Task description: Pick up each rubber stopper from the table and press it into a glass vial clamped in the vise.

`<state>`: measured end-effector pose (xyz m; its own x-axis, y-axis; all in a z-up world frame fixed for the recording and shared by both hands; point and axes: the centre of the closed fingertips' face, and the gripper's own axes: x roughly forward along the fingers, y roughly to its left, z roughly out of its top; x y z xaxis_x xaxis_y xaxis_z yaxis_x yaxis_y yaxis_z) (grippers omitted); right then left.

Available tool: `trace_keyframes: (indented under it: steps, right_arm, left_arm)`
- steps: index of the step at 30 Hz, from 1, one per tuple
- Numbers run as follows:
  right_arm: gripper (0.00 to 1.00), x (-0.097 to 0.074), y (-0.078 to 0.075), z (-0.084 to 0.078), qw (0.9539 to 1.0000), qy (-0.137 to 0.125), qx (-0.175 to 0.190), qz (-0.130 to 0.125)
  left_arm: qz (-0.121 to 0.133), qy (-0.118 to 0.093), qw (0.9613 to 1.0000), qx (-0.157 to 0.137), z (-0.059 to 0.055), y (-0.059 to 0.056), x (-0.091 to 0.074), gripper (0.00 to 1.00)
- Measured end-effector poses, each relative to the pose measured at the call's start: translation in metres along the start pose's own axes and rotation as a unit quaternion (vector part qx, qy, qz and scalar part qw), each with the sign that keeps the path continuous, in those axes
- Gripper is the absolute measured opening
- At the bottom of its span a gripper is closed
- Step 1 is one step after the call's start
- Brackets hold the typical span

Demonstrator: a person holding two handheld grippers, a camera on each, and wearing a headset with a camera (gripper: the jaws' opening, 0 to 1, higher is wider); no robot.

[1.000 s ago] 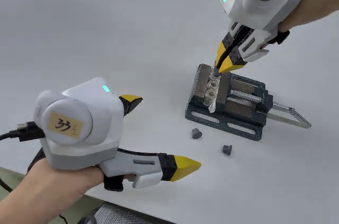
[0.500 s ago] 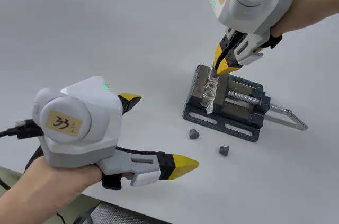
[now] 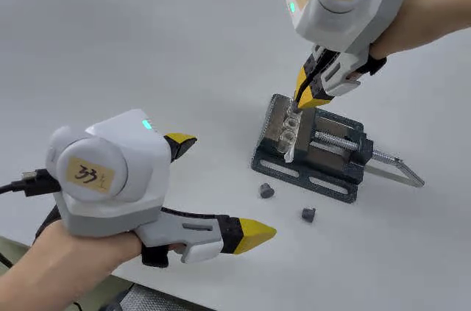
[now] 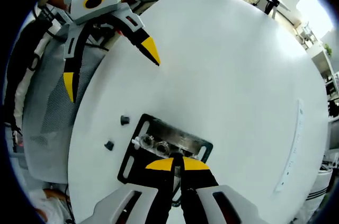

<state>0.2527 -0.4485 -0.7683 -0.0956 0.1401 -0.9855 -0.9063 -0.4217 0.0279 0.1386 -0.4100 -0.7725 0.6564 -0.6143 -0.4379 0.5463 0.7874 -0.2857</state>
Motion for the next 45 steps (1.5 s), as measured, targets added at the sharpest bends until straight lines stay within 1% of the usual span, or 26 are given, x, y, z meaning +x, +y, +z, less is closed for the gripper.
trace_keyframes:
  steps: [2, 4, 5, 7, 9, 10, 15, 16, 18, 19, 20, 21, 22, 23, 24, 26, 27, 28, 29, 31, 32, 34, 36, 37, 42, 45]
  right_arm:
    - [0.00, 0.0009, 0.0012, -0.0004, 1.0000, 0.006, -0.006, -0.001]
    - [0.00, 0.0014, 0.0023, 0.0013, 1.0000, 0.007, -0.004, -0.002]
    - [0.00, 0.0015, 0.0015, 0.0006, 0.9999, 0.013, 0.001, -0.002]
    - [0.00, 0.0017, 0.0010, -0.0011, 0.9999, 0.015, -0.006, -0.005]
    - [0.00, 0.0015, 0.0006, -0.0007, 0.9999, 0.014, 0.004, -0.004]
    - [0.00, 0.0014, 0.0012, -0.0011, 0.9999, 0.014, 0.002, -0.004]
    - [0.00, 0.0003, 0.0042, -0.0022, 1.0000, 0.000, 0.001, -0.004]
    - [0.00, 0.0018, 0.0034, -0.0036, 1.0000, 0.002, -0.001, -0.005]
    - [0.00, 0.0012, 0.0015, -0.0042, 1.0000, -0.007, 0.001, -0.004]
    - [0.00, 0.0012, 0.0014, -0.0045, 0.9999, -0.009, -0.007, -0.004]
    - [0.00, 0.0017, -0.0003, -0.0042, 0.9999, -0.013, -0.001, -0.005]
    - [0.00, 0.0017, 0.0002, -0.0038, 0.9996, -0.018, 0.019, -0.006]
    - [0.00, 0.0015, 0.0014, -0.0040, 0.9998, -0.018, 0.005, -0.008]
    - [0.00, 0.0013, 0.0026, -0.0039, 0.9998, -0.019, 0.001, -0.010]
    - [0.00, 0.0011, 0.0034, -0.0038, 0.9997, -0.018, 0.010, -0.013]
    - [0.00, 0.0014, 0.0036, -0.0033, 0.9998, -0.007, 0.002, -0.018]
    - [0.00, 0.0015, 0.0031, -0.0028, 0.9998, -0.005, 0.006, -0.019]
    - [0.00, 0.0007, 0.0044, -0.0023, 0.9996, -0.001, 0.020, -0.019]
    - [0.00, 0.0007, 0.0036, -0.0022, 0.9998, -0.002, 0.013, -0.018]
    - [0.00, 0.0011, 0.0015, -0.0012, 0.9994, 0.004, 0.030, -0.018]
    - [0.00, 0.0013, 0.0044, -0.0025, 0.9996, 0.013, 0.012, -0.021]
    - [0.00, 0.0030, 0.0040, -0.0033, 0.9992, 0.023, 0.023, -0.022]
    - [0.00, 0.0037, 0.0050, -0.0030, 0.9988, 0.037, 0.020, -0.025]
    - [0.00, 0.0034, 0.0049, -0.0032, 0.9984, 0.049, 0.004, -0.029]
    - [0.00, 0.0037, 0.0066, -0.0024, 0.9971, 0.062, 0.013, -0.042]
    - [0.00, 0.0045, 0.0069, -0.0025, 0.9961, 0.071, 0.008, -0.051]
  left_arm:
    - [0.000, 0.000, 1.0000, 0.000, -0.0003, 0.0000, 0.0004, 0.96]
    - [0.000, 0.001, 1.0000, -0.001, -0.0012, 0.0005, 0.0007, 0.96]
    - [0.001, 0.001, 1.0000, -0.001, -0.0016, 0.0009, 0.0008, 0.96]
    - [0.001, 0.001, 1.0000, -0.001, -0.0009, 0.0003, 0.0007, 0.96]
    - [0.002, 0.000, 1.0000, -0.002, -0.0006, 0.0009, 0.0006, 0.96]
    - [0.002, 0.001, 1.0000, -0.002, -0.0009, 0.0010, 0.0005, 0.96]
    - [0.005, 0.001, 1.0000, -0.002, -0.0010, 0.0022, -0.0011, 0.95]
    - [0.006, 0.000, 1.0000, -0.002, -0.0009, 0.0025, -0.0013, 0.96]
    - [0.006, 0.001, 1.0000, -0.002, -0.0013, 0.0030, -0.0020, 0.96]
    - [0.007, 0.001, 1.0000, -0.002, -0.0014, 0.0032, -0.0020, 0.96]
    - [0.007, 0.002, 1.0000, -0.003, -0.0022, 0.0033, -0.0024, 0.95]
    - [0.007, 0.003, 1.0000, -0.003, -0.0025, 0.0035, -0.0026, 0.96]
    - [0.008, 0.003, 1.0000, -0.002, -0.0027, 0.0037, -0.0027, 0.95]
    - [0.008, 0.003, 1.0000, -0.003, -0.0025, 0.0037, -0.0025, 0.96]
    - [0.006, 0.003, 1.0000, -0.004, -0.0027, 0.0033, -0.0021, 0.96]
    - [0.007, 0.004, 1.0000, -0.002, -0.0023, 0.0032, -0.0015, 0.96]
    - [0.006, 0.004, 1.0000, -0.003, -0.0025, 0.0029, -0.0016, 0.95]
    - [0.006, 0.002, 1.0000, -0.003, -0.0017, 0.0029, -0.0013, 0.95]
    - [0.006, 0.002, 1.0000, -0.002, -0.0015, 0.0028, -0.0008, 0.96]
    - [0.006, 0.002, 1.0000, -0.001, -0.0011, 0.0032, -0.0005, 0.95]
    - [0.005, 0.001, 1.0000, -0.002, -0.0010, 0.0035, -0.0003, 0.95]
    - [0.006, 0.001, 1.0000, -0.003, -0.0010, 0.0040, -0.0002, 0.95]
    - [0.007, 0.000, 1.0000, -0.003, -0.0004, 0.0041, -0.0003, 0.95]
    - [0.007, 0.000, 1.0000, -0.003, -0.0003, 0.0041, -0.0004, 0.95]
    - [0.008, -0.004, 1.0000, -0.004, 0.0004, 0.0041, -0.0009, 0.95]
    - [0.007, -0.003, 1.0000, -0.002, 0.0004, 0.0024, -0.0007, 0.95]
